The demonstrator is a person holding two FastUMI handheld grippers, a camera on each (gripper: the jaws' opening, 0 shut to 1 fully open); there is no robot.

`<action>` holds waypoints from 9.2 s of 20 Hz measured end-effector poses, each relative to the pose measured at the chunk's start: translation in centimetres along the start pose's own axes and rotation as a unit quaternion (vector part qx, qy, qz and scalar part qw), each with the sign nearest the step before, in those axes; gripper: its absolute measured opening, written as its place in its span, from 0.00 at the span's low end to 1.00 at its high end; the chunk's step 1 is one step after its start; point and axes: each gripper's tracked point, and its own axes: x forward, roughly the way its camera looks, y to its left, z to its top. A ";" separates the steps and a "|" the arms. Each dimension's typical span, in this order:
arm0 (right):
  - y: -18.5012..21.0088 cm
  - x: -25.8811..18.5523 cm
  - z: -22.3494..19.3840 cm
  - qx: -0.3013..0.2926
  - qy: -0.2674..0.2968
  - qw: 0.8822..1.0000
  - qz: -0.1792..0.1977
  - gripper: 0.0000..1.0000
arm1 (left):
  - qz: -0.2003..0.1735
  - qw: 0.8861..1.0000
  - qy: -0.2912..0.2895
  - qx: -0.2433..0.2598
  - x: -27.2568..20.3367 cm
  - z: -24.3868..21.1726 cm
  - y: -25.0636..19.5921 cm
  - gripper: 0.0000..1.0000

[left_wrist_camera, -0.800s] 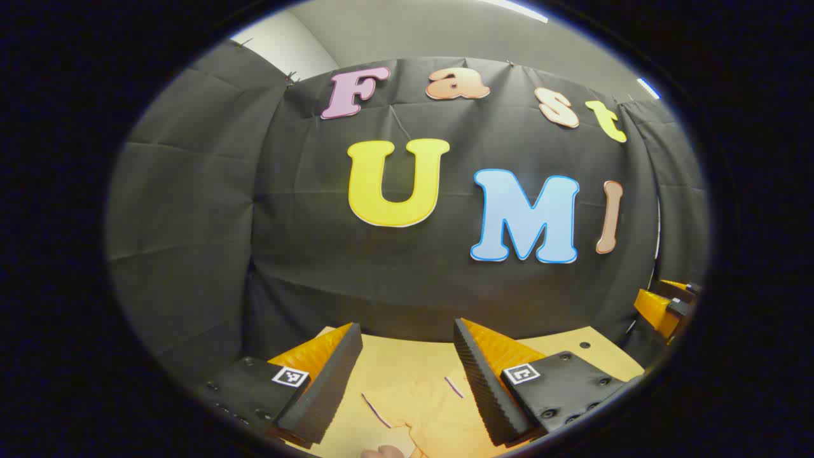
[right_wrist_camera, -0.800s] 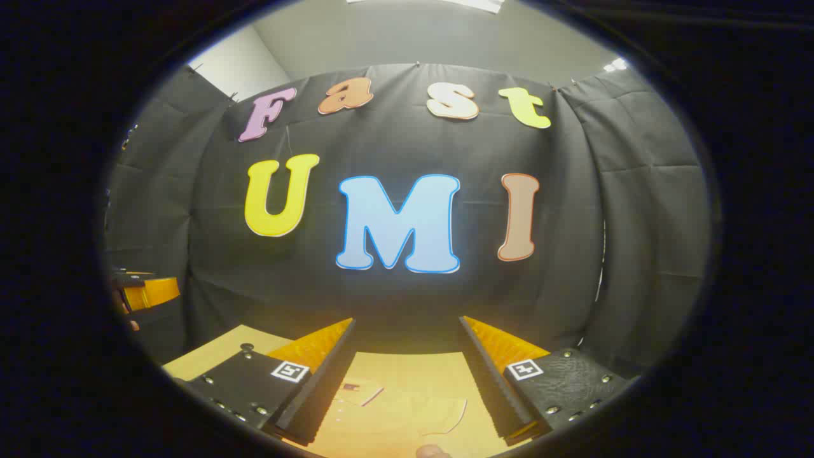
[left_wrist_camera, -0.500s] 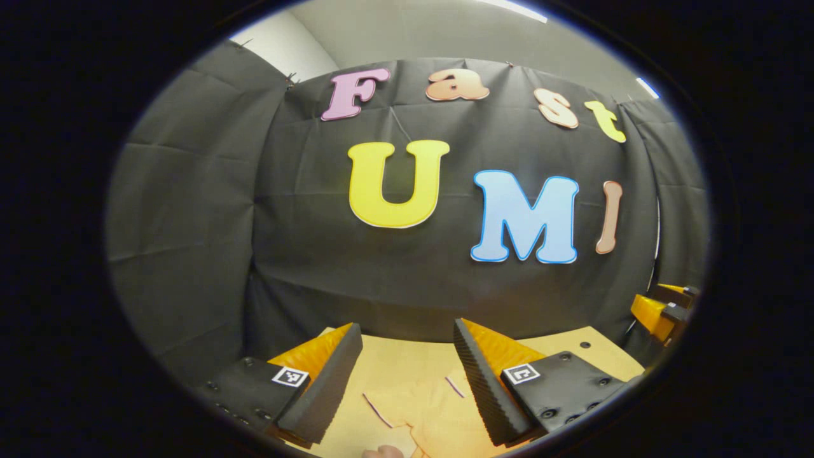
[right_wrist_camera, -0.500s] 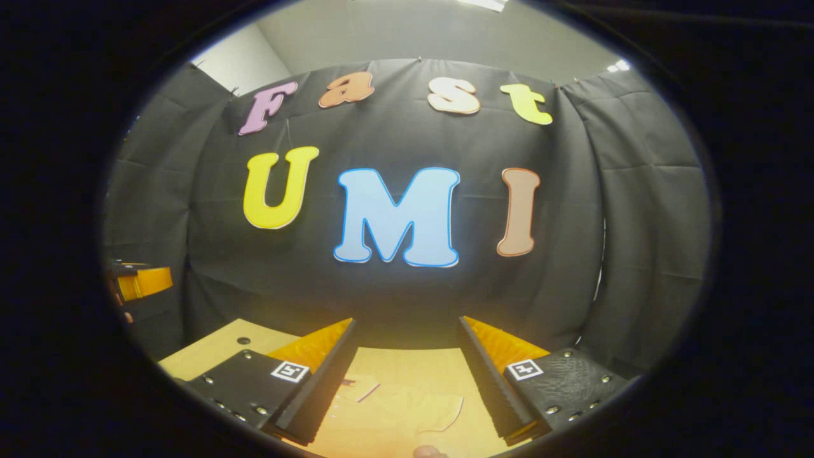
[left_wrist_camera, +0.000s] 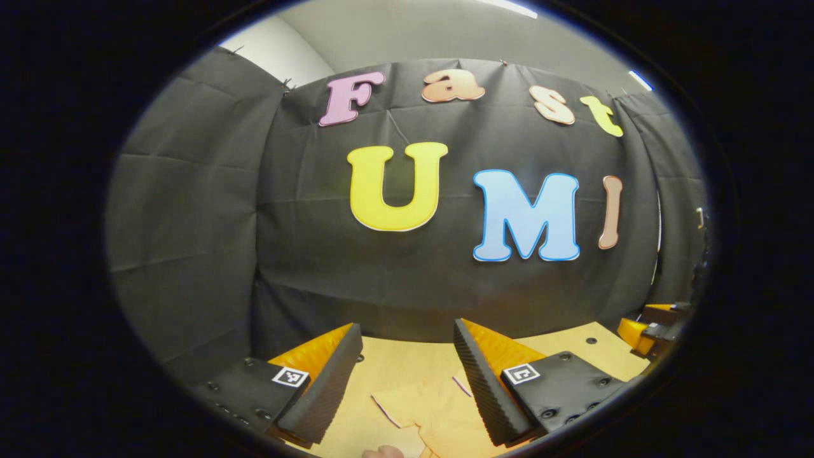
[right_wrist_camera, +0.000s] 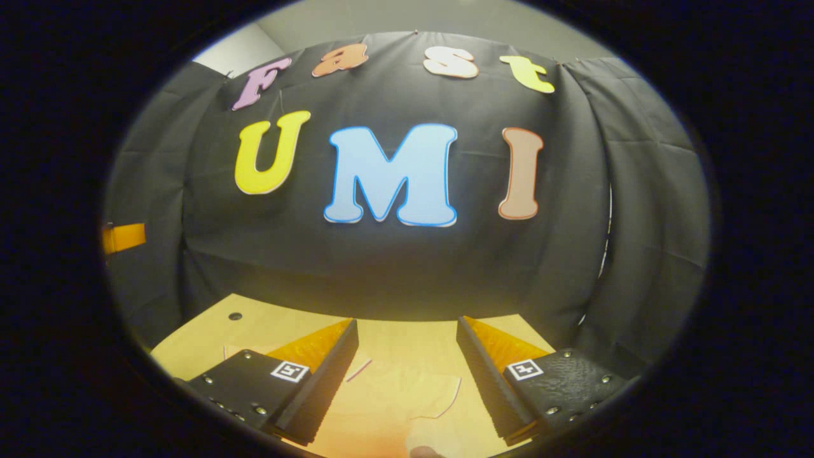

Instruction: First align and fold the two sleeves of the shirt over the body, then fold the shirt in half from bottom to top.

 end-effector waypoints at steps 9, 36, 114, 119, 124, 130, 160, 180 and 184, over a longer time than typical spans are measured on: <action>-3.0 6.8 -11.0 0.030 0.142 0.989 -0.007 0.98 | 0.017 1.000 0.003 0.010 0.8 -0.4 1.0 0.94; -6.1 11.7 -28.9 0.097 0.384 0.917 -0.038 0.51 | 0.036 0.999 0.036 -0.003 0.9 -2.5 1.5 0.94; 2.6 -11.0 -2.0 0.042 0.119 0.992 0.019 0.44 | 0.026 0.925 0.379 0.000 14.7 -42.2 6.5 0.97; 2.2 -10.7 -2.1 0.054 0.120 0.991 0.017 0.44 | 0.018 0.930 0.367 0.003 15.1 -42.2 5.9 0.79; 2.4 -10.8 -2.6 0.059 0.127 0.990 0.019 0.45 | 0.025 0.933 0.359 0.004 15.6 -42.1 5.6 0.24; 2.0 -10.8 -2.7 0.064 0.127 0.990 0.017 0.45 | 0.024 0.936 0.352 -0.003 15.7 -41.7 5.6 0.24; -5.3 -14.1 -5.7 0.139 0.131 0.980 -0.045 0.44 | -0.175 0.932 0.289 0.127 16.3 -35.6 -19.6 0.55; 0.0 -8.7 -5.8 0.092 0.129 0.984 0.076 0.44 | -0.139 0.979 0.124 0.083 7.0 -15.5 -12.2 0.90; 1.8 -8.7 -7.7 0.056 0.146 0.982 0.107 0.45 | -0.124 0.984 0.097 0.080 3.7 -13.1 -10.4 0.84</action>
